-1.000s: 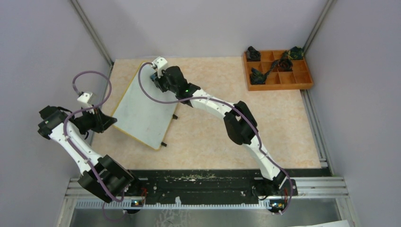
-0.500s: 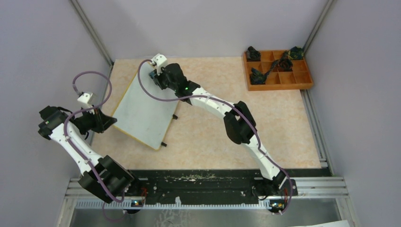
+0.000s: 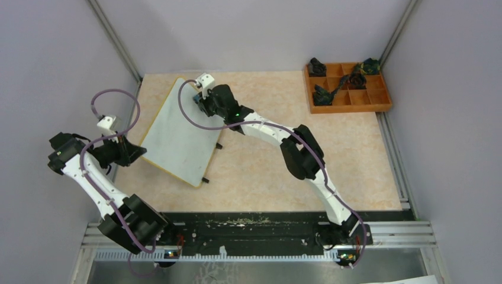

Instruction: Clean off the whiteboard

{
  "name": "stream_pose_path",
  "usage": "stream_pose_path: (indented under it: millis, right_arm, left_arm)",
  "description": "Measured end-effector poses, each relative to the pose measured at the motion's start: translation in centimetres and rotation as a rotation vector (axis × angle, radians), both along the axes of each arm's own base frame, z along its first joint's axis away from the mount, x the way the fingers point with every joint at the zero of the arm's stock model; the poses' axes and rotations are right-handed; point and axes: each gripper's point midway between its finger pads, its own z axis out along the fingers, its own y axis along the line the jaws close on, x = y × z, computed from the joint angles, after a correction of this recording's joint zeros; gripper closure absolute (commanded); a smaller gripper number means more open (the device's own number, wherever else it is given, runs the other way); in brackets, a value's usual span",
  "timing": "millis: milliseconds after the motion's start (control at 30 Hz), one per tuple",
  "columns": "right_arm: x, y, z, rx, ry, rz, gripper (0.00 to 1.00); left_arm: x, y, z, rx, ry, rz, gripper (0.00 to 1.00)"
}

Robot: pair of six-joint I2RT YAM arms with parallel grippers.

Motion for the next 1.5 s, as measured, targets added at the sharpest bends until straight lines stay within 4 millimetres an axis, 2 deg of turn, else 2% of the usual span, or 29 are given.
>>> stream_pose_path:
  millis: [100, 533, 700, 800, 867, 1033, 1133, 1233, 1300, 1333, 1500]
  right_arm:
    - [0.2, -0.9, -1.0, -0.018, 0.012, -0.017, 1.00]
    - [-0.2, -3.0, -2.6, -0.065, 0.038, -0.063, 1.00]
    - [-1.3, -5.7, -3.8, -0.130, 0.087, -0.097, 1.00]
    - [-2.0, -8.3, -3.1, -0.176, 0.123, -0.137, 1.00]
    - [-2.2, -10.4, -1.7, -0.197, 0.137, -0.177, 1.00]
    - [-1.8, -17.1, 3.6, -0.174, 0.160, -0.305, 1.00]
    - [-2.4, -21.6, 4.8, -0.169, 0.185, -0.383, 1.00]
    - [-3.9, -26.6, 3.7, -0.197, 0.243, -0.475, 1.00]
    - [-6.0, -29.1, 1.3, -0.239, 0.312, -0.512, 1.00]
    - [-6.3, -29.6, 0.9, -0.248, 0.325, -0.519, 1.00]
    - [-10.7, -33.0, -3.8, -0.331, 0.453, -0.559, 1.00]
  left_arm:
    - [0.0, 0.0, 0.0, -0.001, 0.000, 0.000, 1.00]
    - [0.0, -0.1, 0.0, -0.003, -0.001, -0.002, 1.00]
    - [0.0, -0.2, 0.1, -0.003, -0.002, -0.006, 1.00]
    - [0.0, -0.5, 0.1, -0.011, 0.006, -0.014, 0.98]
    - [-0.1, -0.6, 0.2, -0.017, 0.013, -0.011, 0.97]
    - [-0.2, -0.8, 0.5, -0.027, 0.030, -0.001, 0.97]
    - [-0.3, -0.8, 0.6, -0.032, 0.042, 0.007, 0.97]
    - [-0.5, -0.8, 0.6, -0.037, 0.052, 0.013, 0.97]
    - [-0.5, -0.8, 0.6, -0.038, 0.055, 0.017, 0.96]
    - [-0.5, -0.8, 0.6, -0.037, 0.056, 0.017, 0.96]
    - [-0.6, -0.9, 0.7, -0.034, 0.056, 0.019, 0.93]
